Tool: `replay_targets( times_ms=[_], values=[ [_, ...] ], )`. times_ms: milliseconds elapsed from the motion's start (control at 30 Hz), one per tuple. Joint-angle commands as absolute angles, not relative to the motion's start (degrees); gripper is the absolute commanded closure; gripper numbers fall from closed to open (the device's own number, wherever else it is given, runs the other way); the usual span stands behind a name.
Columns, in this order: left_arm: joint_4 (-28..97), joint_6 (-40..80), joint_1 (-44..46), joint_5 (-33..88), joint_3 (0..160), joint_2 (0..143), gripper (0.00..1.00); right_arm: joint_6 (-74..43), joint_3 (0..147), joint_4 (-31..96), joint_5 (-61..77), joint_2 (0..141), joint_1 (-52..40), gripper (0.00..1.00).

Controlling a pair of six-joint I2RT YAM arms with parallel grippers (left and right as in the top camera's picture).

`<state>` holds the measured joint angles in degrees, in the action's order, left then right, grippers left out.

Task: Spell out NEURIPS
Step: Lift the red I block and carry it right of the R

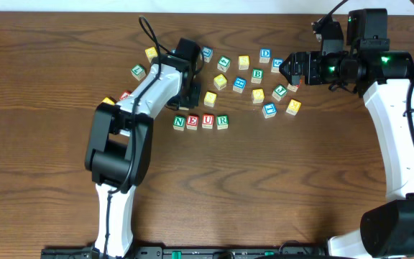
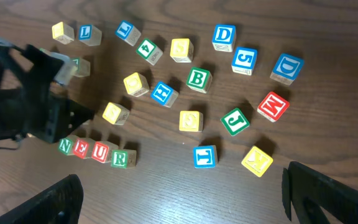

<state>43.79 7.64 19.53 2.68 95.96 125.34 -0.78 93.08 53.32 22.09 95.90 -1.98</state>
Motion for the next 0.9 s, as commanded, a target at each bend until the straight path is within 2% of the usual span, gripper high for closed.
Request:
replay_targets(
  times_ms=[0, 333, 867],
  values=[
    [44.49, 7.94, 19.75, 2.15, 96.9, 118.61, 0.71, -0.14, 94.0, 53.43, 22.0, 95.92, -1.58, 0.01],
    [46.63, 13.26, 21.47, 2.15, 96.88, 110.63, 0.72, -0.14, 94.0, 53.43, 22.0, 95.92, -1.58, 0.01],
    [49.47, 20.6, 32.05, -2.39, 96.77, 110.43, 0.73, -0.14, 94.0, 53.43, 22.0, 95.92, -1.58, 0.01]
  ],
)
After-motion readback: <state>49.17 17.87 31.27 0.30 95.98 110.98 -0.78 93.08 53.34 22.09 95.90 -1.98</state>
